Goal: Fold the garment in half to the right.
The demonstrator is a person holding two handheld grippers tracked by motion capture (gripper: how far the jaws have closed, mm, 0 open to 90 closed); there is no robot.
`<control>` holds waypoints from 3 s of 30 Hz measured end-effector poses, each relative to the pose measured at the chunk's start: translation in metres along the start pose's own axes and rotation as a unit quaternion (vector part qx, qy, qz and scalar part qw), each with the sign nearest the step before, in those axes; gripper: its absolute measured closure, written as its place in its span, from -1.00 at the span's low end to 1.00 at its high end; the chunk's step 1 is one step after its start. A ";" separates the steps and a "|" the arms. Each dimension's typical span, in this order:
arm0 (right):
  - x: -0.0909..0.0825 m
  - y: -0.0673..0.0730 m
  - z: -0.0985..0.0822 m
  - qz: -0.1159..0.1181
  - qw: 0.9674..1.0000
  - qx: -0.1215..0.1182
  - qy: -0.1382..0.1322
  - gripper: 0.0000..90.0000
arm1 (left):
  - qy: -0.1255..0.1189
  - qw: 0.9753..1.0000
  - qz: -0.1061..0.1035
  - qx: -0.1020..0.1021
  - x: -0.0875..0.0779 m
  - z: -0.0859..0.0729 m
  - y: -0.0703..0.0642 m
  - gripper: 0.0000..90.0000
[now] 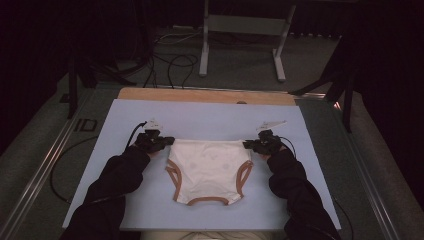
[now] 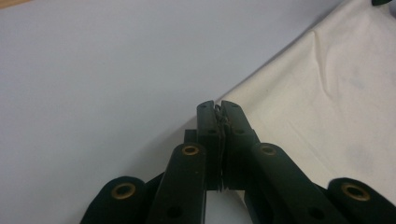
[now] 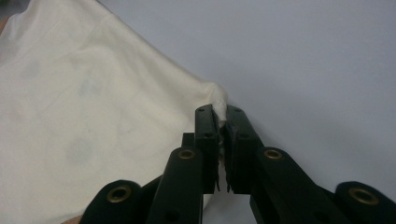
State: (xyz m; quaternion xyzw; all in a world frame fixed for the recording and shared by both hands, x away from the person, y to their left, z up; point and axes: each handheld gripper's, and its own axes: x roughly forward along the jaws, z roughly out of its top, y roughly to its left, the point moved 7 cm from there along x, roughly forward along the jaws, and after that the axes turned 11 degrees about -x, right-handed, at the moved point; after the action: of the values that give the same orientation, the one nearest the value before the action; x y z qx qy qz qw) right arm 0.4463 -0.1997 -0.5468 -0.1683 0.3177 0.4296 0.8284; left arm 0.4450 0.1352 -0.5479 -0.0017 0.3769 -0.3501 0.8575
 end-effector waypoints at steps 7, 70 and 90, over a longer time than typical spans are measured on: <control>0.004 -0.010 0.003 -0.006 1.000 0.009 0.001 0.89 | -0.008 1.000 0.006 0.002 0.007 0.008 0.005 0.97; 0.015 -0.004 0.044 0.004 0.999 -0.006 -0.031 -0.69 | -0.015 0.998 -0.060 0.017 -0.018 0.009 -0.037 -0.92; 0.039 0.025 0.076 0.046 0.998 -0.028 -0.030 -0.69 | 0.004 0.985 -0.137 0.106 -0.050 -0.048 -0.104 -0.79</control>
State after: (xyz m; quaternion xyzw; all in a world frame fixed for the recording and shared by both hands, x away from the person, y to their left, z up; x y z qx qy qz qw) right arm 0.4715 -0.1198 -0.5174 -0.1638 0.2878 0.4811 0.8117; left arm 0.3283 0.0997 -0.5217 0.0387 0.3374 -0.5022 0.7953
